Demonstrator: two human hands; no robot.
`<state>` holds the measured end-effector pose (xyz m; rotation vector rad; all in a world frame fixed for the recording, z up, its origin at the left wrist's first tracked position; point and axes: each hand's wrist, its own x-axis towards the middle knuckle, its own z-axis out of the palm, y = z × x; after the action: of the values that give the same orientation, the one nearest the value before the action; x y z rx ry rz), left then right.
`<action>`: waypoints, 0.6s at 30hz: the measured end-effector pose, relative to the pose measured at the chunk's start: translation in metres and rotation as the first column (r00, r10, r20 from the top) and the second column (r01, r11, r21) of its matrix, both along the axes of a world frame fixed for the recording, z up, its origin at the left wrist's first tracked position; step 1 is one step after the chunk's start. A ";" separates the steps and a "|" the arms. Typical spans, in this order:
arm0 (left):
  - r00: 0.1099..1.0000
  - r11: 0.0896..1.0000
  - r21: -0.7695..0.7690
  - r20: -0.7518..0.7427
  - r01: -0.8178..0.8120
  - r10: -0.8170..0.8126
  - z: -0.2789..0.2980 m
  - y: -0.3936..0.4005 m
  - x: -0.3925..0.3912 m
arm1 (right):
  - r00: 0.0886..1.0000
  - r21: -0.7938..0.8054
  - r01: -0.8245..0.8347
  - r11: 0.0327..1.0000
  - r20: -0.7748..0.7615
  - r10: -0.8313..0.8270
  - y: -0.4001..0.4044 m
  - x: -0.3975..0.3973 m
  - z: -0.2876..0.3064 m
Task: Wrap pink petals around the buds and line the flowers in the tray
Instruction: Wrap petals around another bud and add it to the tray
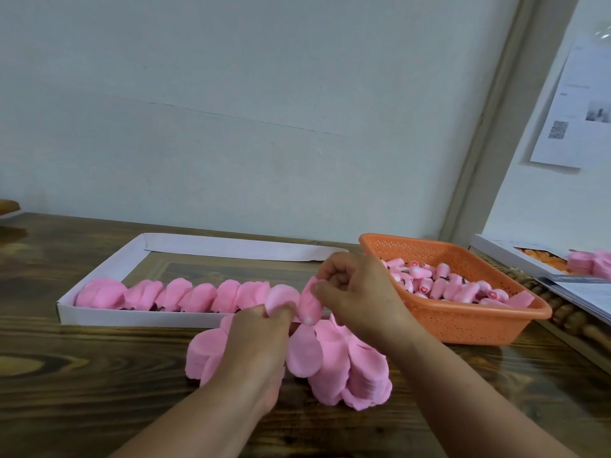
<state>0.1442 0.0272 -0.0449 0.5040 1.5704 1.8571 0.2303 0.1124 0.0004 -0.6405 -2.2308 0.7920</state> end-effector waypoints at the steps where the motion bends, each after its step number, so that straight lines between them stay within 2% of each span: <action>1: 1.000 1.000 -0.008 0.000 0.002 -0.002 -0.001 -0.001 -0.001 | 1.000 0.007 -0.018 1.000 0.002 0.018 0.000 0.000 0.000; 4: 0.999 0.999 -0.030 -0.022 -0.025 0.025 -0.006 0.001 -0.008 | 0.997 -0.030 -0.078 0.996 0.012 0.079 0.001 0.003 0.000; 8: 0.992 0.999 0.003 -0.125 -0.036 0.036 -0.012 0.006 -0.011 | 0.978 -0.012 -0.172 0.985 0.120 0.172 -0.001 0.003 0.002; 11: 0.992 0.999 0.043 -0.124 -0.007 0.012 -0.014 0.007 -0.010 | 0.969 0.023 -0.181 0.983 0.176 0.174 -0.002 0.003 0.003; 15: 0.971 0.997 -0.012 -0.226 0.079 -0.080 -0.013 0.001 -0.004 | 0.967 0.043 -0.166 0.985 0.201 0.155 -0.002 0.005 0.005; 18: 0.961 0.992 -0.010 -0.247 0.123 -0.121 -0.009 -0.001 0.001 | 0.966 0.033 -0.170 0.985 0.201 0.160 -0.002 0.005 0.008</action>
<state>0.1449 0.0264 -0.0534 0.8434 1.6526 1.7583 0.2355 0.1105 0.0084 -0.5341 -2.5038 0.7799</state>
